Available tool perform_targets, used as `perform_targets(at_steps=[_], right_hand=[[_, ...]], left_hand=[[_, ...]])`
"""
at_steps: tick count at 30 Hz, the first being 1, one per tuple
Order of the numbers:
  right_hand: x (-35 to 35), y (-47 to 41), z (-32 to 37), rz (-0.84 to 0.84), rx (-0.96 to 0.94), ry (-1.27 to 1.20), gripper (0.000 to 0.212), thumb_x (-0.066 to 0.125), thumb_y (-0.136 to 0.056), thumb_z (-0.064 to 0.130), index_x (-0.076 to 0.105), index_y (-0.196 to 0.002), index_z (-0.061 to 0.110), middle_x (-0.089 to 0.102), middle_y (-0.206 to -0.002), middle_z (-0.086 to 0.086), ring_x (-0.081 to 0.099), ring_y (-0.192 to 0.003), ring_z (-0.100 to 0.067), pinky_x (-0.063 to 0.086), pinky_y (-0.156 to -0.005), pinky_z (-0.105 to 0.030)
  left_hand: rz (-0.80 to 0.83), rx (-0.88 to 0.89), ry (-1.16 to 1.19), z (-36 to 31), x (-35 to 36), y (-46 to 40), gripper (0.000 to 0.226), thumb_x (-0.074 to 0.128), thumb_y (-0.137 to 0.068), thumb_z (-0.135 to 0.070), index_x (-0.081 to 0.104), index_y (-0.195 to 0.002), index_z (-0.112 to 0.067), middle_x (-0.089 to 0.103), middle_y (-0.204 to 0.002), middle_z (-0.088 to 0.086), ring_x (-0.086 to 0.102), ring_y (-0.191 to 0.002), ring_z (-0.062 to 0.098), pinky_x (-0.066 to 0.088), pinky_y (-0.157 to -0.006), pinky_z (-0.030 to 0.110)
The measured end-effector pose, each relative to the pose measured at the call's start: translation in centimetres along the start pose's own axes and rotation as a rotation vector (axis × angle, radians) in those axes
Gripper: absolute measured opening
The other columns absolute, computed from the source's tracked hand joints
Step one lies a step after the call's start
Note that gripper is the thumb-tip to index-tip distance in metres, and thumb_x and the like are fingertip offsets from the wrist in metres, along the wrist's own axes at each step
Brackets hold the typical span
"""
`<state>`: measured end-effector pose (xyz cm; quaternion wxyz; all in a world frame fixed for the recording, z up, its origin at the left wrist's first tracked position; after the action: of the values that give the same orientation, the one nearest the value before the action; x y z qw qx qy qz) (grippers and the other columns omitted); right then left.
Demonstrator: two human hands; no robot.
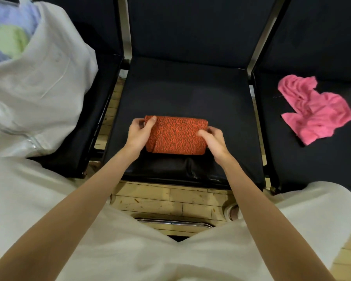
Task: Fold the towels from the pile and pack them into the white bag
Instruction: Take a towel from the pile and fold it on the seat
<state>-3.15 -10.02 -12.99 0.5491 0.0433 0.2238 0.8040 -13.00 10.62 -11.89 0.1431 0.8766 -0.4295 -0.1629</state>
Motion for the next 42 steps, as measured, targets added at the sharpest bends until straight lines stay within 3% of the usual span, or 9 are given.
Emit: perform_targets(at_steps=[7, 11, 19, 22, 27, 30, 34, 38, 42], right_hand=[[0.9, -1.1, -1.3, -0.018, -0.087, 0.339, 0.016, 0.054, -0.093, 0.015, 0.044, -0.105, 0.011, 0.056, -0.100, -0.002, 0.055, -0.092, -0.015, 0.040, -0.079, -0.025], [1.2, -1.8, -1.6, -0.079, -0.129, 0.535, 0.025, 0.051, -0.097, 0.022, 0.042, -0.112, 0.004, 0.059, -0.104, -0.010, 0.055, -0.092, -0.021, 0.037, -0.073, -0.027], [2.1, -2.8, -1.6, -0.172, 0.017, 0.721, 0.048, 0.057, -0.094, 0.030, 0.043, -0.121, -0.007, 0.052, -0.123, -0.024, 0.054, -0.113, -0.039, 0.044, -0.089, -0.040], [1.8, -3.4, -1.8, -0.090, 0.067, 0.725, 0.041, 0.060, -0.092, 0.029, 0.054, -0.114, -0.005, 0.059, -0.116, -0.020, 0.057, -0.109, -0.035, 0.046, -0.086, -0.036], [0.4, -3.2, -1.6, 0.002, 0.127, 0.773, 0.041, 0.064, -0.088, 0.029, 0.055, -0.118, 0.002, 0.060, -0.118, -0.014, 0.059, -0.109, -0.030, 0.049, -0.090, -0.034], [-0.1, -2.1, -1.4, 0.027, 0.159, 0.838, 0.043, 0.064, -0.087, 0.032, 0.055, -0.119, 0.004, 0.059, -0.118, -0.012, 0.059, -0.108, -0.029, 0.049, -0.090, -0.033], [-0.2, -0.6, -1.0, -0.030, 0.137, 0.783, 0.043, 0.063, -0.087, 0.032, 0.055, -0.117, 0.003, 0.051, -0.122, -0.015, 0.054, -0.111, -0.032, 0.048, -0.094, -0.034], [0.3, 0.1, 1.6, -0.073, 0.092, 0.355, 0.036, 0.067, -0.086, 0.025, 0.056, -0.114, 0.004, 0.060, -0.114, -0.006, 0.059, -0.106, -0.022, 0.048, -0.090, -0.030], [3.7, 0.2, 7.8, -0.034, -0.053, 0.199, 0.038, 0.068, -0.085, 0.020, 0.054, -0.116, 0.003, 0.062, -0.116, -0.010, 0.061, -0.105, -0.021, 0.050, -0.094, -0.038]], left_hand=[[0.100, 0.200, -0.416, 1.0, 0.7, -0.4, 0.061, 0.064, -0.085, -0.009, 0.032, -0.136, -0.009, 0.054, -0.112, -0.003, 0.052, -0.102, 0.012, 0.041, -0.085, 0.026], [0.049, 0.257, -0.499, 1.0, 1.0, -1.8, 0.060, 0.066, -0.086, -0.013, 0.034, -0.136, -0.008, 0.062, -0.118, 0.008, 0.058, -0.108, 0.022, 0.045, -0.091, 0.032], [-0.139, 0.254, -0.609, 1.8, 1.5, -2.0, 0.045, 0.063, -0.091, -0.032, 0.050, -0.122, -0.002, 0.056, -0.115, 0.018, 0.055, -0.107, 0.031, 0.044, -0.086, 0.034], [-0.176, 0.158, -0.781, 1.6, 1.5, -1.6, 0.056, 0.069, -0.085, -0.038, 0.051, -0.121, 0.001, 0.047, -0.123, 0.023, 0.045, -0.117, 0.037, 0.039, -0.096, 0.041], [0.032, -0.085, -1.022, 0.6, 2.3, -1.6, 0.064, 0.066, -0.083, -0.051, 0.052, -0.123, -0.004, 0.031, -0.137, 0.021, 0.031, -0.128, 0.037, 0.035, -0.103, 0.042], [0.118, -0.147, -1.005, 0.5, 2.8, -1.2, 0.059, 0.066, -0.085, -0.044, 0.048, -0.129, -0.008, 0.030, -0.139, 0.019, 0.029, -0.130, 0.036, 0.033, -0.105, 0.041], [0.078, -0.033, -0.887, 0.6, 3.1, 0.0, 0.049, 0.063, -0.087, -0.032, 0.049, -0.124, -0.004, 0.048, -0.128, 0.016, 0.045, -0.122, 0.033, 0.040, -0.100, 0.040], [0.007, 0.016, -0.367, -1.9, 0.6, 0.2, 0.041, 0.066, -0.088, -0.021, 0.046, -0.120, -0.004, 0.058, -0.115, 0.008, 0.056, -0.111, 0.026, 0.046, -0.094, 0.036], [-0.068, 0.190, -0.149, -7.6, -4.3, -0.2, 0.025, 0.060, -0.091, -0.013, 0.045, -0.110, -0.012, 0.056, -0.108, 0.003, 0.056, -0.107, 0.022, 0.045, -0.095, 0.039]])
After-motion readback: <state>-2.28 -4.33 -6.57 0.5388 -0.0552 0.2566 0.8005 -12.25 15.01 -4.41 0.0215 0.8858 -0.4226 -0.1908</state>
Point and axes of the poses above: each hand's wrist, its own y-axis away from the middle knuckle, its own x-axis out of the palm, z = x × y, the point moved 4 cm from there along -y, towards the middle knuckle
